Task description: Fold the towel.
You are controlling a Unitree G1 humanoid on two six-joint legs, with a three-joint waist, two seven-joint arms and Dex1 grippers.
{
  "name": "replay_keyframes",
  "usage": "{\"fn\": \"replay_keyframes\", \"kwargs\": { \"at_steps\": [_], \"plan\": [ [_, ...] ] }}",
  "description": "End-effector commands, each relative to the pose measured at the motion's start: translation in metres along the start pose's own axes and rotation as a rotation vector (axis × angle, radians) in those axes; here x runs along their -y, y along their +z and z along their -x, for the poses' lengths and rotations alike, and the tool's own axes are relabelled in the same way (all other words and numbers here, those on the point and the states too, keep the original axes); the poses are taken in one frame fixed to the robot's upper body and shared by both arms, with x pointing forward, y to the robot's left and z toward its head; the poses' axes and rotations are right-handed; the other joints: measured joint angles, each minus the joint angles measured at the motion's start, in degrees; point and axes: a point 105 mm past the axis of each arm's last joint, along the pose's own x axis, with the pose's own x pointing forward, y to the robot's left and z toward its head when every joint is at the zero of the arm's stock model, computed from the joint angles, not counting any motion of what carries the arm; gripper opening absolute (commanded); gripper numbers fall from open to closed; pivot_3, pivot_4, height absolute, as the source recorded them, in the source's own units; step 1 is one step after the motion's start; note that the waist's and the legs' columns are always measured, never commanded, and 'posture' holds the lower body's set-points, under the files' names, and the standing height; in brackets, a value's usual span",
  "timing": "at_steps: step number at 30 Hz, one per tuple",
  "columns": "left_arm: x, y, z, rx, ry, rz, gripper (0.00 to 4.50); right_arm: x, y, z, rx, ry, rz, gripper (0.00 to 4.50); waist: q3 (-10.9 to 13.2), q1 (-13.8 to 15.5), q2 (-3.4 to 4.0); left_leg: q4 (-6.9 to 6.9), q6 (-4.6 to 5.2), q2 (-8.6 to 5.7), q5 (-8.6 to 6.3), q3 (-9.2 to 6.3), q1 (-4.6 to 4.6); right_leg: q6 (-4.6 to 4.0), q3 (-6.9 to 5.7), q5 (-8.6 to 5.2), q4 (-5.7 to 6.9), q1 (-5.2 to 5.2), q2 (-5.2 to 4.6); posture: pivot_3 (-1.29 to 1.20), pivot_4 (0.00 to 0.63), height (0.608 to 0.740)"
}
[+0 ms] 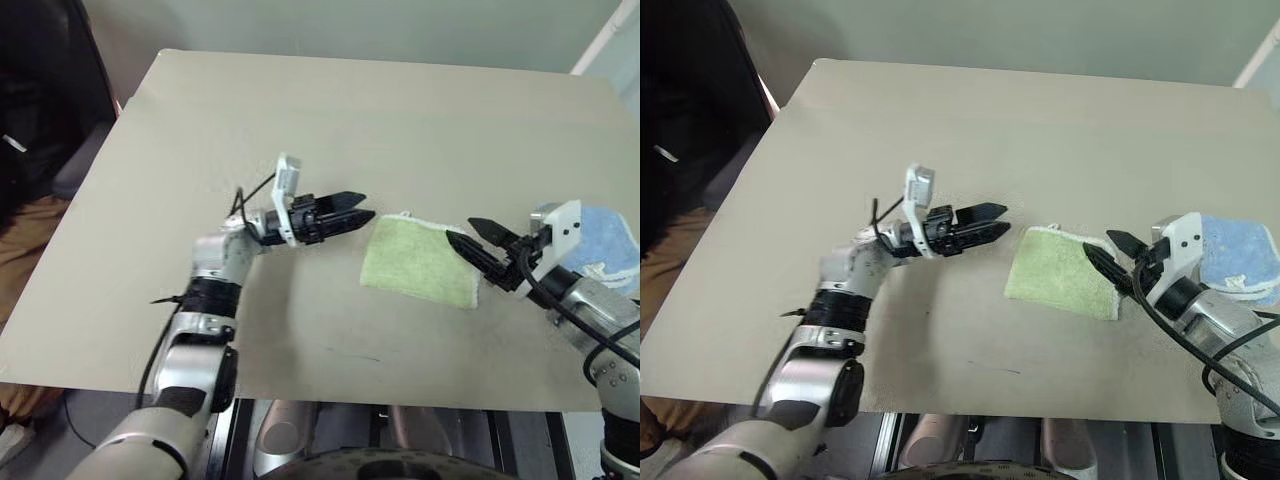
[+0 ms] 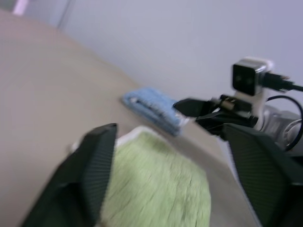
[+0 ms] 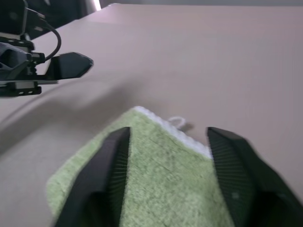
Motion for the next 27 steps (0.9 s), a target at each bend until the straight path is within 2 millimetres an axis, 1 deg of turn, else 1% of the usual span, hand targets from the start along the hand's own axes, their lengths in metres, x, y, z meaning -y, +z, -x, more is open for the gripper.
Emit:
{"fn": "replay_keyframes", "kwargs": {
  "at_steps": [1,2,7,10,12,16,20,24,26,27],
  "plan": [
    [0.002,0.002,0.011,-0.035,0.027,0.071,4.50,-0.007,0.012,0.005,0.019,0.040,0.036,4.10,0.00,0.08,0.00,0.01,0.00,-0.01,0.00,0.00,-0.02,0.00,0.00,0.00,0.00,0.00,-0.01,0.00,0.150,0.740],
    [0.003,0.000,0.013,-0.048,0.038,0.112,4.50,-0.007,0.012,0.005,0.018,0.041,0.034,4.46,0.00,0.10,0.00,0.01,-0.01,-0.02,0.00,0.00,-0.03,-0.02,0.00,0.01,-0.01,0.00,-0.02,0.00,0.150,0.740],
    [0.003,-0.018,0.016,-0.140,0.148,0.371,4.50,-0.004,0.009,0.004,0.003,0.016,0.038,4.49,0.00,0.16,0.00,0.01,-0.14,-0.03,-0.07,0.00,-0.06,-0.21,0.00,0.07,-0.02,-0.01,-0.04,0.00,0.150,0.740],
    [0.004,-0.024,0.010,-0.172,0.178,0.548,4.50,-0.003,0.010,0.002,0.010,0.007,0.047,4.49,0.00,0.15,-0.01,0.00,-0.16,-0.01,-0.05,0.02,-0.02,-0.35,-0.01,0.11,0.01,-0.01,-0.03,0.00,0.150,0.740],
    [0.007,-0.028,0.004,-0.202,0.187,0.615,4.50,-0.004,0.009,0.001,0.001,0.008,0.057,4.49,0.01,0.19,-0.01,0.00,-0.20,-0.02,-0.02,0.01,-0.03,-0.35,-0.01,0.11,0.02,-0.01,-0.04,0.00,0.150,0.740],
    [0.006,-0.044,-0.005,-0.289,0.250,0.696,4.50,-0.006,0.005,-0.001,-0.017,0.005,0.074,4.49,0.01,0.17,-0.01,0.00,-0.18,-0.01,0.08,0.04,0.04,-0.29,-0.01,0.11,0.03,0.02,-0.04,0.00,0.150,0.740],
    [0.010,-0.060,-0.011,-0.381,0.269,0.735,4.50,-0.004,0.003,0.002,-0.029,-0.014,0.074,4.49,0.01,0.23,-0.01,-0.01,-0.05,-0.01,0.26,0.05,0.05,-0.06,-0.01,0.01,0.04,0.02,-0.03,0.00,0.150,0.740],
    [0.011,-0.069,-0.015,-0.420,0.264,0.768,4.50,-0.005,0.000,0.004,-0.045,-0.016,0.079,4.49,0.01,0.31,-0.01,-0.02,-0.03,-0.03,0.29,0.05,0.07,0.01,0.02,0.03,0.03,0.06,-0.03,0.00,0.150,0.740],
    [0.011,-0.075,-0.020,-0.441,0.267,0.775,4.50,-0.006,-0.001,0.004,-0.049,-0.017,0.080,4.49,0.00,0.47,-0.01,-0.02,-0.03,-0.04,0.30,0.04,0.08,0.03,0.03,0.04,0.02,0.09,-0.04,0.00,0.150,0.740],
    [0.011,-0.078,-0.027,-0.442,0.252,0.792,4.50,-0.007,-0.001,0.005,-0.051,-0.019,0.079,4.49,0.00,0.61,-0.01,-0.02,-0.02,-0.04,0.30,0.04,0.10,0.03,0.03,0.04,0.02,0.12,-0.04,0.00,0.150,0.740]
  ]
}}
